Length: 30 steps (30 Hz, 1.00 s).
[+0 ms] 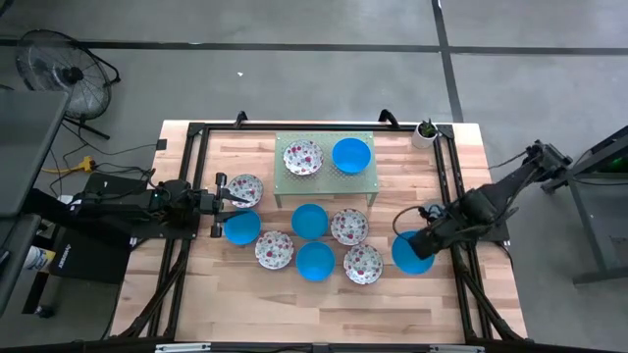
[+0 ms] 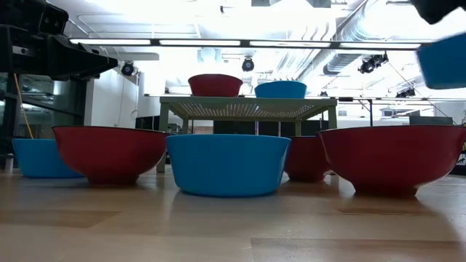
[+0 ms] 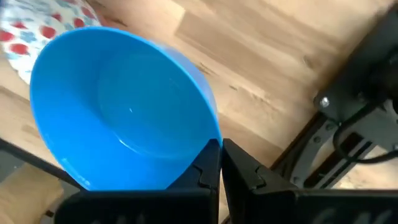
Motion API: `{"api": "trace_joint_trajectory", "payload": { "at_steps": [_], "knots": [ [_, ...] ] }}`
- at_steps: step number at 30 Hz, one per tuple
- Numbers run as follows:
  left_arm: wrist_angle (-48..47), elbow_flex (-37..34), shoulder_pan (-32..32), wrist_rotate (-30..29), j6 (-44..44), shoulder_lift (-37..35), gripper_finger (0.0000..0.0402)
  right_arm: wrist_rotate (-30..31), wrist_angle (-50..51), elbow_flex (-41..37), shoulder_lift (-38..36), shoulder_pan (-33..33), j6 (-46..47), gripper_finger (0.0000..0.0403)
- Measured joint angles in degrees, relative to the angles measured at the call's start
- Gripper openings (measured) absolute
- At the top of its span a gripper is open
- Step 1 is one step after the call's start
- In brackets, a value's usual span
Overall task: Pick & Place Mini bowls
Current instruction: Stack the light blue bowl on the light blue bowl on the shelf
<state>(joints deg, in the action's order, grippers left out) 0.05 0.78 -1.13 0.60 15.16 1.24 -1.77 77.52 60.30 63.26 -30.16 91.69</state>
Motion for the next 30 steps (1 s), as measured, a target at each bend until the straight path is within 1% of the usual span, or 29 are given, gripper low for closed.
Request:
{"api": "trace_joint_trajectory", "payload": {
  "at_steps": [3,7,11,20,30],
  "knots": [
    [-0.01,0.0,0.0,0.0,-0.01,0.02,0.0124,0.14,-0.01,1.52,0.07,3.68,-4.6,0.0],
    [-0.01,0.0,0.0,-0.02,-0.01,0.0,0.0124,1.86,-0.23,3.9,0.84,8.94,-10.45,0.0],
    [-0.02,0.0,-0.02,0.0,0.0,0.0,0.0124,2.37,-0.39,6.59,2.32,14.78,-14.32,0.0],
    [-0.01,0.0,0.0,-0.01,-0.01,0.02,0.0124,2.32,-0.25,14.66,7.31,25.34,-20.24,0.0],
    [-0.02,0.0,-0.01,0.0,-0.01,0.01,0.0124,3.6,0.23,26.83,15.66,36.59,-26.58,0.0]
  ]
}}
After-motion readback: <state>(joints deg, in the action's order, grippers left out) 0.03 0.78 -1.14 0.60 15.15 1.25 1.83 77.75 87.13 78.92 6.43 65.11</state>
